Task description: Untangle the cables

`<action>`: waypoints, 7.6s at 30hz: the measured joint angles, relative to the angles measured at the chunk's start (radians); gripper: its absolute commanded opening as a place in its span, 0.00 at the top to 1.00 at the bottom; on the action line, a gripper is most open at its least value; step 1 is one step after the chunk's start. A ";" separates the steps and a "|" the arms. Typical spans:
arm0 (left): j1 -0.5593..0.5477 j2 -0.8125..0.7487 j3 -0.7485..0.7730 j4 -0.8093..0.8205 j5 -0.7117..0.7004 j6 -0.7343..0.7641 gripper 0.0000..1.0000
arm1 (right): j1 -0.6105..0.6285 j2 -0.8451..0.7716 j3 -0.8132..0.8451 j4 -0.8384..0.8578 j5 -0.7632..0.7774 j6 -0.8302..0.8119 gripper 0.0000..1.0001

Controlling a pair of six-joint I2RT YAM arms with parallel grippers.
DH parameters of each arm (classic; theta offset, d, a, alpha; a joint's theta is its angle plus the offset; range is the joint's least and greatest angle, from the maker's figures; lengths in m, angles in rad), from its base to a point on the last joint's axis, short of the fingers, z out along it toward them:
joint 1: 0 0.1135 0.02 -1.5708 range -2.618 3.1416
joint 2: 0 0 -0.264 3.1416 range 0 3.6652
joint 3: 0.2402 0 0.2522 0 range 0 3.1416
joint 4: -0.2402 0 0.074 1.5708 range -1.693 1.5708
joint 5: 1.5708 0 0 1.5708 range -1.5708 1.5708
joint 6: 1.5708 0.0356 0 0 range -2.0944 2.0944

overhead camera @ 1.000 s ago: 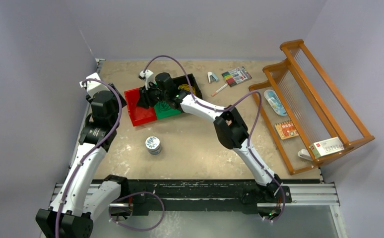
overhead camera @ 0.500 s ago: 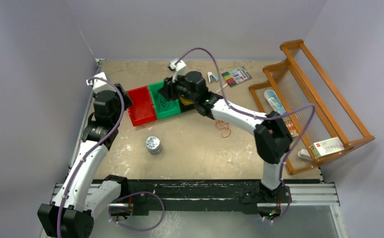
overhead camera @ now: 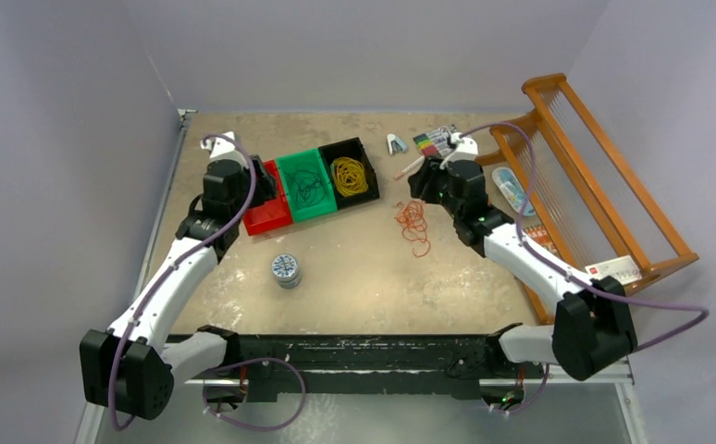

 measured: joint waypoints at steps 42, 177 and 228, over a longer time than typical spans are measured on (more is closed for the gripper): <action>-0.142 0.106 0.072 -0.032 -0.077 0.051 0.45 | -0.185 0.383 -0.051 0.211 -0.077 0.566 0.48; -0.241 -0.032 -0.295 0.814 0.528 -0.054 0.44 | 0.087 -0.062 0.103 0.014 -0.699 -0.039 1.00; -0.336 0.187 -0.228 1.059 0.536 -0.062 0.71 | 0.087 -0.010 0.180 0.043 -0.808 0.177 1.00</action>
